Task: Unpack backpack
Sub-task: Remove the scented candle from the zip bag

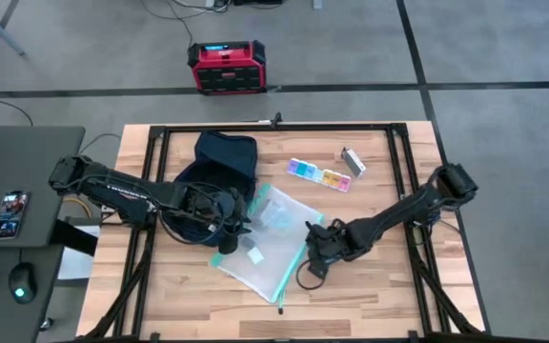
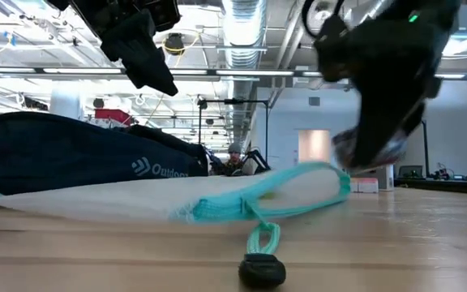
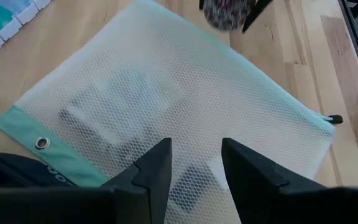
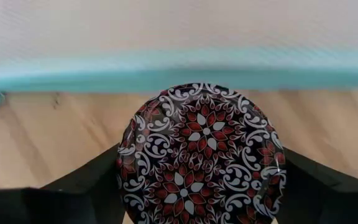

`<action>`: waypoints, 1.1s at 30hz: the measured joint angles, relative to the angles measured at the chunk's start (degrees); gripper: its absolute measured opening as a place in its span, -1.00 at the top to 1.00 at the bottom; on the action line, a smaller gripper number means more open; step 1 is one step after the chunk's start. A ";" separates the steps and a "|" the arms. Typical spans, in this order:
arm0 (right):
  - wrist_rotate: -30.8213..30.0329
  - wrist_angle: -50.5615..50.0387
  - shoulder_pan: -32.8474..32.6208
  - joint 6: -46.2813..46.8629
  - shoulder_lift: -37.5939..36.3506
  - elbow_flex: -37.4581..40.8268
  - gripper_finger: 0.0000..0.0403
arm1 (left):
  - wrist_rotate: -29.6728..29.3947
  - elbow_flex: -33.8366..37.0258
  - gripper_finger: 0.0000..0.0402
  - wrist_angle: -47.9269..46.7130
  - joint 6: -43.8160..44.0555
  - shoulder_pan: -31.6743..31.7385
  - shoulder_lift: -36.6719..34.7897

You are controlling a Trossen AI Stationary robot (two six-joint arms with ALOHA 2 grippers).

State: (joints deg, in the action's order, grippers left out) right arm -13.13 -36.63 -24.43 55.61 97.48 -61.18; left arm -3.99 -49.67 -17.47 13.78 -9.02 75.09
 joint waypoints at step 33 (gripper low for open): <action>-1.55 1.49 1.52 7.77 -15.35 11.91 -0.83 | 0.09 0.02 0.38 -3.63 11.69 -1.92 0.00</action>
State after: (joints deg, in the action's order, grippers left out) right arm -14.68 -35.14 -22.91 63.38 82.13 -49.28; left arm -3.90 -49.65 -21.10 25.47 -10.93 75.09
